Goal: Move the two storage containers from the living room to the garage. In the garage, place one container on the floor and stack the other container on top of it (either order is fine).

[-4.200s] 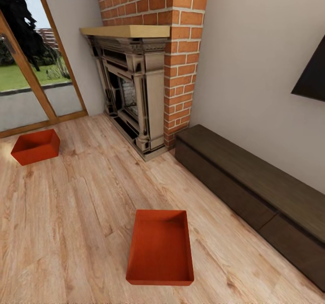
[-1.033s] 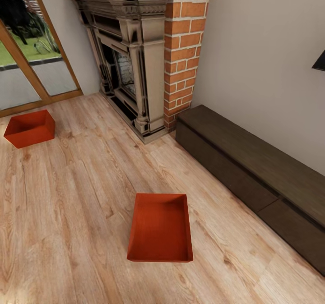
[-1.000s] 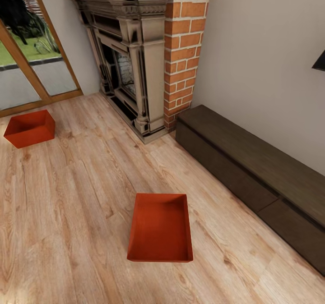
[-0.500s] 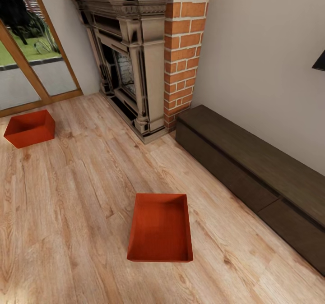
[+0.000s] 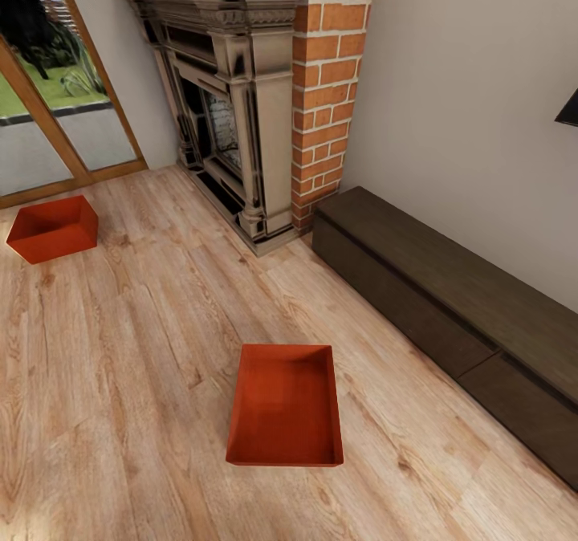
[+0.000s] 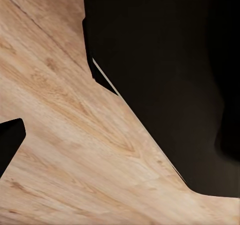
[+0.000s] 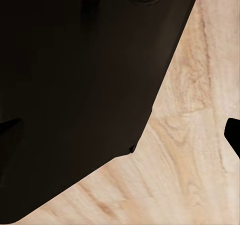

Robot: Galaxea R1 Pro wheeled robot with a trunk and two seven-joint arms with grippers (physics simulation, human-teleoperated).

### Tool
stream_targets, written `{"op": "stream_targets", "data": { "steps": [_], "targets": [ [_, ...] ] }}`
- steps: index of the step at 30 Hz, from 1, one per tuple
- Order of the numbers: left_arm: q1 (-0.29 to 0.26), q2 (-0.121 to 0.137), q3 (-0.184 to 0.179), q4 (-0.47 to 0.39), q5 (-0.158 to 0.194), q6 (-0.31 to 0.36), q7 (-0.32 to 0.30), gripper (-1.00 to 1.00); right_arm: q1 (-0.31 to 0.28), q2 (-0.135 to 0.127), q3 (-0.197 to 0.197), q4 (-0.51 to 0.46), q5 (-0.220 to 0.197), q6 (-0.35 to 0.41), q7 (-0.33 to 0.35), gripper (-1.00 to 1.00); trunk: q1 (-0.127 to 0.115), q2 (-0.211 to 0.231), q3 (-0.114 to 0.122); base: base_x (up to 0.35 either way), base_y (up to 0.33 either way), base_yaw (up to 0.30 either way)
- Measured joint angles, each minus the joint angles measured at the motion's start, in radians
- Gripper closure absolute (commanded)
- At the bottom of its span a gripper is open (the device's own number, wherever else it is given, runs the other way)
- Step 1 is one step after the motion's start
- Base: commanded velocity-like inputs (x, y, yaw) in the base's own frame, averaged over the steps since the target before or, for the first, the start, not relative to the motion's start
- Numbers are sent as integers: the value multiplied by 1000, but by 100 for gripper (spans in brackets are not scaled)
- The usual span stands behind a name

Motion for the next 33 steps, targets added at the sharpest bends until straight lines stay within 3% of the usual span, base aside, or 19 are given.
{"op": "stream_targets", "data": {
  "steps": [25, 29, 33],
  "targets": [
    [0, -12, 3, -10, -3, 2, -3, -100, 0, 5, 3, -17, 2, 5, -1, -100, 0, 0, 0, 0, 0, 0],
    [-1, -26, 0, -167, -4, 19, -4, -100, 3, -3, 2, -137, 0, 18, -16, -100, 0, 0, 0, 0, 0, 0],
    [-1, -26, 1, -410, 0, 108, -3, -100, -38, -4, -3, -247, -2, 67, -94, -100, 0, 0, 0, 0, 0, 0]
  ]
}}
